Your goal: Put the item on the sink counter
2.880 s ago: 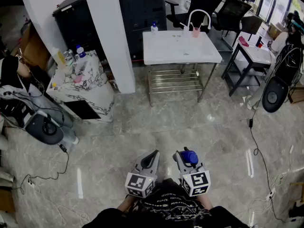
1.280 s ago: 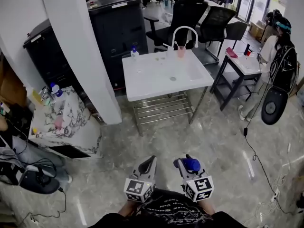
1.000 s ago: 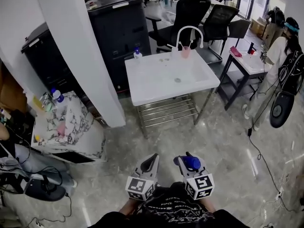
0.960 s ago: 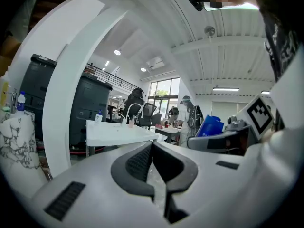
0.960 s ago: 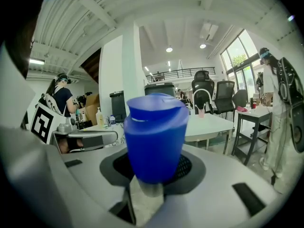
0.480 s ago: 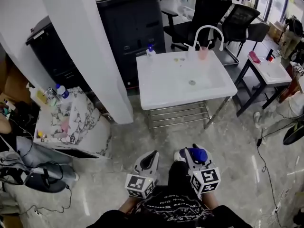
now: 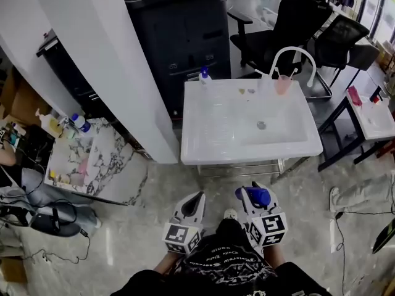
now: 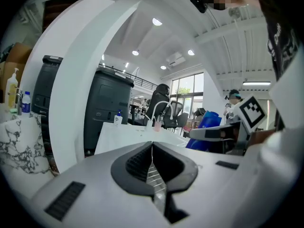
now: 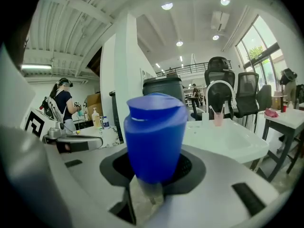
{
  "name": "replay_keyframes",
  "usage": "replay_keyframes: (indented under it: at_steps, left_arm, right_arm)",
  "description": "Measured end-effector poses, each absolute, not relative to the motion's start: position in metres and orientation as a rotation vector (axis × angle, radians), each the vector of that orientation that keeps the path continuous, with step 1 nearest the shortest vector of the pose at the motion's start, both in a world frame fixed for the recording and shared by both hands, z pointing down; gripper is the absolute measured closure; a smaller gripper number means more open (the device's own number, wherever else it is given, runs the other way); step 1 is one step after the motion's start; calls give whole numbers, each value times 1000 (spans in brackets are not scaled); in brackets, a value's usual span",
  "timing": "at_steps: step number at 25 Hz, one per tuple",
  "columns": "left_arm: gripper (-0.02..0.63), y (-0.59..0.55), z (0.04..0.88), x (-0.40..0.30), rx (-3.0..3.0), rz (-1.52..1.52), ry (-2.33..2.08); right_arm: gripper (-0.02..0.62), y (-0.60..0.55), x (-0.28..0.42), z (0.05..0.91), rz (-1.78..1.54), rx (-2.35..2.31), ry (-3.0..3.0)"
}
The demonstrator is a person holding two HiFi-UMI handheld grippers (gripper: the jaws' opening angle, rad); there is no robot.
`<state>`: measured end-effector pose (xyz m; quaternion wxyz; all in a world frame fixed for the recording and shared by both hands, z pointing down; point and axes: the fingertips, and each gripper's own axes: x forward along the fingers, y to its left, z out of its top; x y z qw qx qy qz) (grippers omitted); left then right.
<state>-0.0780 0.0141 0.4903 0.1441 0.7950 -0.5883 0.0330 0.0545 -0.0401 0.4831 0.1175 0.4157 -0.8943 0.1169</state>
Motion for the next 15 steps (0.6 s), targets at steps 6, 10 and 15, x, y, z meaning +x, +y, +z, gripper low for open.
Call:
replay_keyframes:
  at_steps: [6,10,15]
  left_arm:
    - [598,-62,480,-62,2207,95,-1802]
    - [598,-98,480,-60,2145,54,-1862]
    - [598,-129,481,-53,2129,31,-1900]
  right_arm:
    - [457,-133,74,462,292,1147,-2648]
    - [457,-172,76,455,248,1094,-2672]
    - [457,-209,78,453,209,1024,-2690]
